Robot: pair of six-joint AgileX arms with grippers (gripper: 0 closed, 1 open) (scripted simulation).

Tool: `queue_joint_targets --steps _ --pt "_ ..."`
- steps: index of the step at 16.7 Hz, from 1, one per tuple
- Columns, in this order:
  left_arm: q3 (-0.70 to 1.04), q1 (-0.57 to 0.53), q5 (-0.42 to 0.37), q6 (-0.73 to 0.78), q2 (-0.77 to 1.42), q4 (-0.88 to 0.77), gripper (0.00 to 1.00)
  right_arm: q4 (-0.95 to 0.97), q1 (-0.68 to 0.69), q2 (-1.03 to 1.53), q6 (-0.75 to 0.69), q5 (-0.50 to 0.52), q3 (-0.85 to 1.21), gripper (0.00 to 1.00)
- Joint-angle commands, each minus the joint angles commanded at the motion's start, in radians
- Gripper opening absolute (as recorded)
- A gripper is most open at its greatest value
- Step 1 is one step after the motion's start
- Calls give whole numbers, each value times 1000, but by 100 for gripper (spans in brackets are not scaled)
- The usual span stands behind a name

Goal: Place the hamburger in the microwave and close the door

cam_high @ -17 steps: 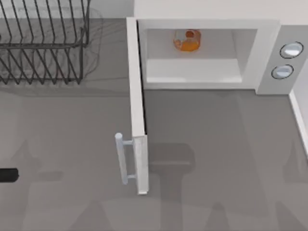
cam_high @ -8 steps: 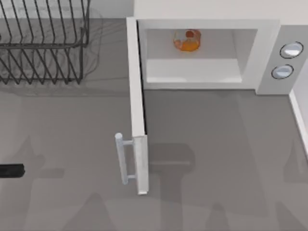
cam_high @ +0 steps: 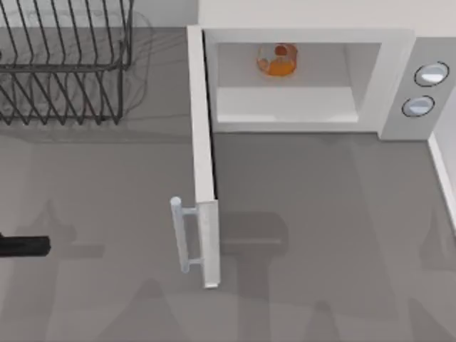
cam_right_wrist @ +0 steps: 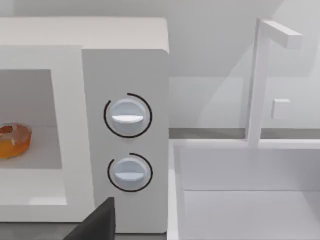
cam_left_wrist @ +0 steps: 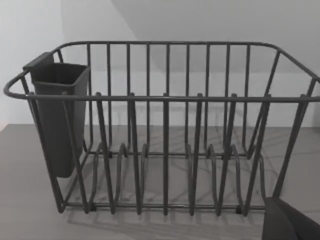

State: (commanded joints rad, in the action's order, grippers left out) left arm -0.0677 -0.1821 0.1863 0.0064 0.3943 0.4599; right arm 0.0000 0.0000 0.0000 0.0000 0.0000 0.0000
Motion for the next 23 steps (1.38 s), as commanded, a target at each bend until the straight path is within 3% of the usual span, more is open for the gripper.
queue_joint_targets --steps 7,12,19,23 --pt "-19 -163 160 3 206 232 0 0 0 0 0 0 0 100" --pt "19 -146 154 3 238 227 0 0 0 0 0 0 0 100" --pt "124 -47 57 2 262 148 0 0 0 0 0 0 0 100" --pt "131 -41 50 3 260 142 0 0 0 0 0 0 0 100"
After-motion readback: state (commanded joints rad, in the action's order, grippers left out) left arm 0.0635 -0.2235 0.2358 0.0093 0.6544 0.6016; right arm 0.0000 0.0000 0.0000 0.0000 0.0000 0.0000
